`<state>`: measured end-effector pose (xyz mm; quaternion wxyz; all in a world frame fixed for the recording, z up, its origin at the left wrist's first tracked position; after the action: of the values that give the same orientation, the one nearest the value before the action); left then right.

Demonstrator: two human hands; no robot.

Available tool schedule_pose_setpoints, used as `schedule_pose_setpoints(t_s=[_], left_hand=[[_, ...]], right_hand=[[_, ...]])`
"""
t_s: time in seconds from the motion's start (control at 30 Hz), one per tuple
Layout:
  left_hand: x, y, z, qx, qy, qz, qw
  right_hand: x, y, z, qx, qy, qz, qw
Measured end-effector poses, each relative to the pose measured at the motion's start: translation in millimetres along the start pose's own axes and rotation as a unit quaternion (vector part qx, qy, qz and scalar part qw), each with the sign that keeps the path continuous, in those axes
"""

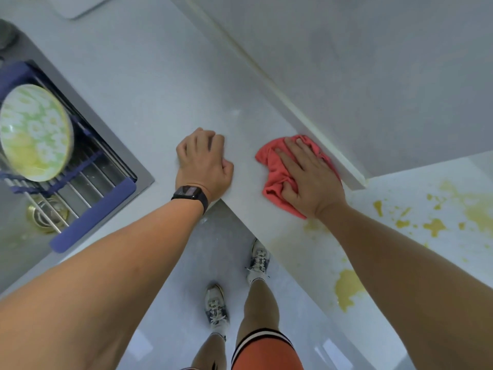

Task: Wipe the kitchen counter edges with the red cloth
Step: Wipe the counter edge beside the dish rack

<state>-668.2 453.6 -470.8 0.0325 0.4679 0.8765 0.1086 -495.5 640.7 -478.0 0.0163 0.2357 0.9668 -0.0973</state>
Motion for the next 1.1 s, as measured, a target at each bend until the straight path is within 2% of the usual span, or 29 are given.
schedule_pose_setpoints(t_s=[0.47, 0.77, 1.0, 1.1], left_hand=[[2, -2, 3, 0.007, -0.015, -0.007, 1.000], [3, -1, 5, 0.003, -0.004, -0.018, 1.000], [2, -4, 5, -0.002, 0.006, -0.016, 1.000], [3, -3, 5, -0.004, 0.015, -0.005, 1.000]], right_hand=[[92, -37, -2, 0.000, -0.021, -0.137, 0.990], [163, -91, 2, 0.036, 0.020, -0.102, 0.994], [162, -94, 2, 0.050, 0.044, -0.100, 0.993], [141, -89, 3, 0.043, 0.070, -0.065, 0.995]])
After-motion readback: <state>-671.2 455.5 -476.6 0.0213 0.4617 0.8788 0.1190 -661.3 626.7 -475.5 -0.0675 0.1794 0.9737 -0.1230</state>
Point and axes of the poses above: each hand's wrist, its own x-axis towards the middle knuckle, its own z-axis out of the palm, y = z × x, the point moved 3 cm from there along x, towards the middle knuckle, and after that the axes turned 13 degrees about z, right-handed, at the moved point
